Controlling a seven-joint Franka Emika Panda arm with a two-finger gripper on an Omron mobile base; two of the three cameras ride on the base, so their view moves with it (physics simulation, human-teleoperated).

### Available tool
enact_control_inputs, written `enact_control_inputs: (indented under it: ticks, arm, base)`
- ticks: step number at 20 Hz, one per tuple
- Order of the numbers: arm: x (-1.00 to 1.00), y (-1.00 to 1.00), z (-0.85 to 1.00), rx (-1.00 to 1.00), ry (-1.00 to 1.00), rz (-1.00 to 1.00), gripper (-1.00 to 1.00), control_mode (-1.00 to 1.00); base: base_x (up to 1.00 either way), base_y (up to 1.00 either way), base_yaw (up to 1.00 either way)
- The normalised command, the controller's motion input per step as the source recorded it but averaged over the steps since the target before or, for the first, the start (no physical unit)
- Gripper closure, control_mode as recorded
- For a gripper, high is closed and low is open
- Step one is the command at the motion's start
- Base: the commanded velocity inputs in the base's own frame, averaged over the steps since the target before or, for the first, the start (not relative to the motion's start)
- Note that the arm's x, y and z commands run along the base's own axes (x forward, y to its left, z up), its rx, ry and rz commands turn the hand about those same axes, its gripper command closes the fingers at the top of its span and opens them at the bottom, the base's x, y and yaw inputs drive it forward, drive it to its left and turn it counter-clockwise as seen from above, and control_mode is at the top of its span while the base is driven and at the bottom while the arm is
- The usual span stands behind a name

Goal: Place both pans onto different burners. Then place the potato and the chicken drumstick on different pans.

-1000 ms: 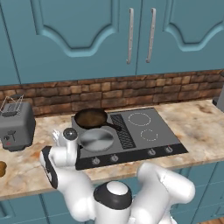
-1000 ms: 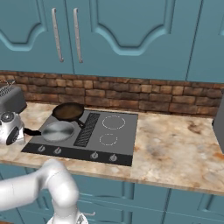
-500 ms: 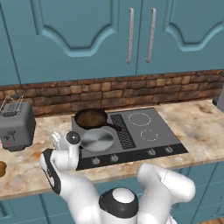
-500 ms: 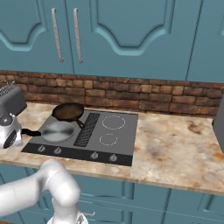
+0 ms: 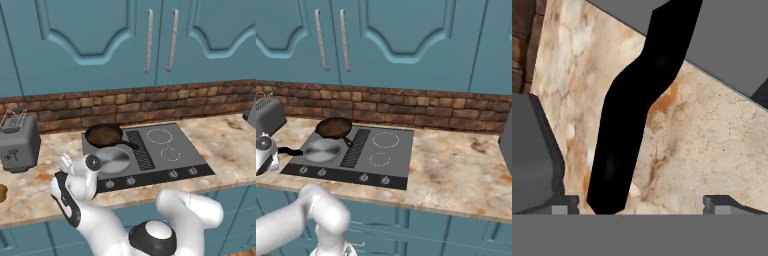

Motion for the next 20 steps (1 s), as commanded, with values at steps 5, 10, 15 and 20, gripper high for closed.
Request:
enact_control_inputs:
  ticks: [5, 10, 15, 20]
  arm:
    - [-0.1, 0.0, 0.37, -0.17, 0.0, 0.13, -1.0, -1.0]
    - [-0.07, 0.0, 0.28, -0.34, 0.0, 0.17, -1.0, -1.0]
    - [-0.27, -0.14, 0.08, -0.22, 0.0, 0.18, -1.0, -1.0]
    - [-0.32, -0.36, 0.0, -0.05, -0.02, 0.15, -1.0, -1.0]
  base:
    - [0.0, 0.0, 0.0]
    - [0.0, 0.0, 0.0]
    - [0.0, 0.0, 0.0]
    - [0.0, 0.0, 0.0]
